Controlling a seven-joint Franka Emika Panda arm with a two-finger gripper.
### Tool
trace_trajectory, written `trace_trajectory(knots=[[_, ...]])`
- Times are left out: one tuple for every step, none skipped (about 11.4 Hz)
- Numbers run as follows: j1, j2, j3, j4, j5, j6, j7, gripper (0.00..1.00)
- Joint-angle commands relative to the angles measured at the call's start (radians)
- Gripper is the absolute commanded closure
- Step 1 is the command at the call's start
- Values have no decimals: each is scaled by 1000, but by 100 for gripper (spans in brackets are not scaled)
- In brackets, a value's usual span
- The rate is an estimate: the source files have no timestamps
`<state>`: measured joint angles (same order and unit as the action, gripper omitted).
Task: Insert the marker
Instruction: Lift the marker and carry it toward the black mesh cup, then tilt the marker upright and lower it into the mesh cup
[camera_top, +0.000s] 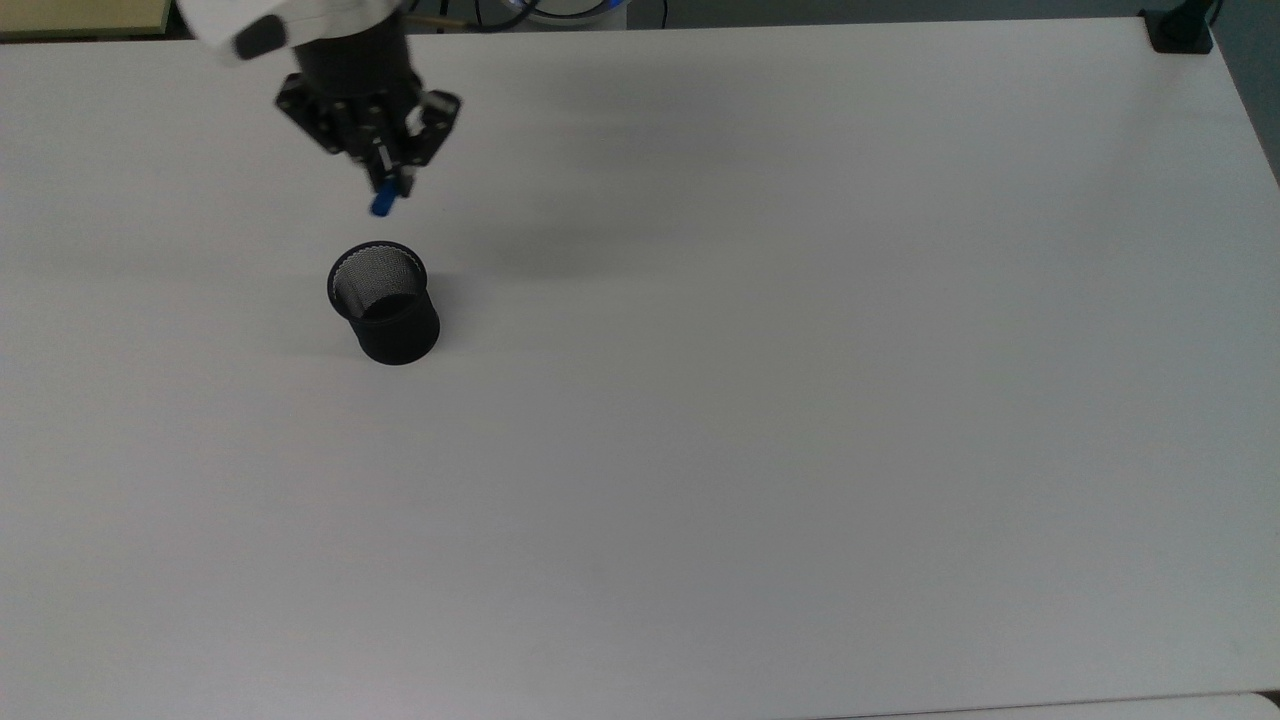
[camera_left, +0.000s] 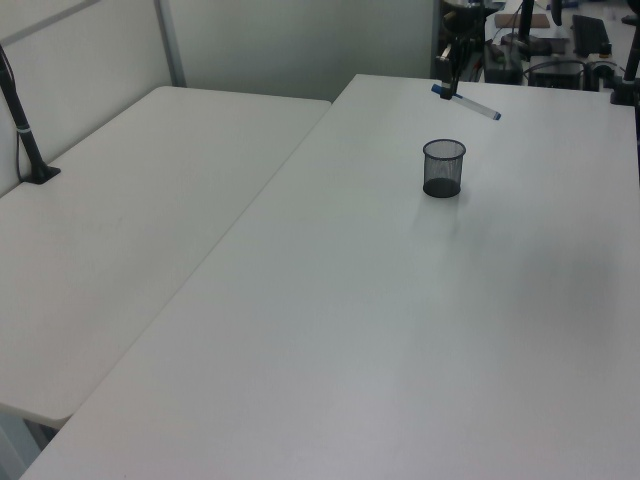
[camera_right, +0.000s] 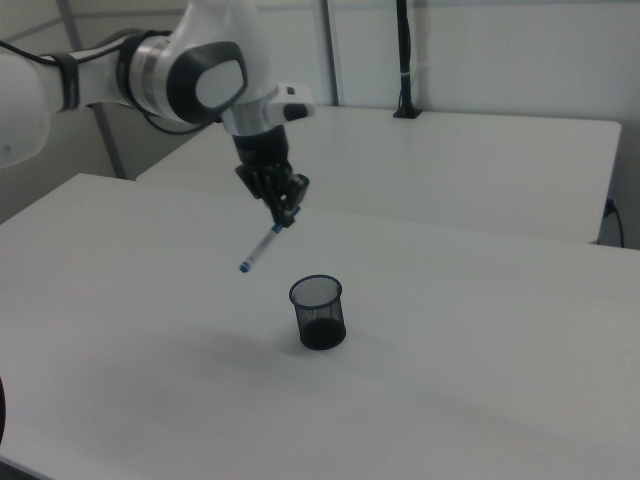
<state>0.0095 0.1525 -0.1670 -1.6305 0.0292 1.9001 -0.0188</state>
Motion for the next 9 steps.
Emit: trace_trajectory(knots=[[-34, 24, -29, -2, 8, 185, -23, 100], [-34, 25, -38, -5, 8, 223, -23, 100], [-34, 24, -42, -12, 9, 264, -23, 100], [-34, 25, -42, -31, 11, 324, -23, 100], [-32, 29, -42, -46, 12, 383, -21, 100], [-32, 38, -42, -57, 14, 431, -18, 100], [-32, 42, -42, -64, 17, 457, -17, 100], [-29, 45, -42, -89, 17, 489, -18, 100], [-25, 47, -42, -129, 17, 546, -17, 100]])
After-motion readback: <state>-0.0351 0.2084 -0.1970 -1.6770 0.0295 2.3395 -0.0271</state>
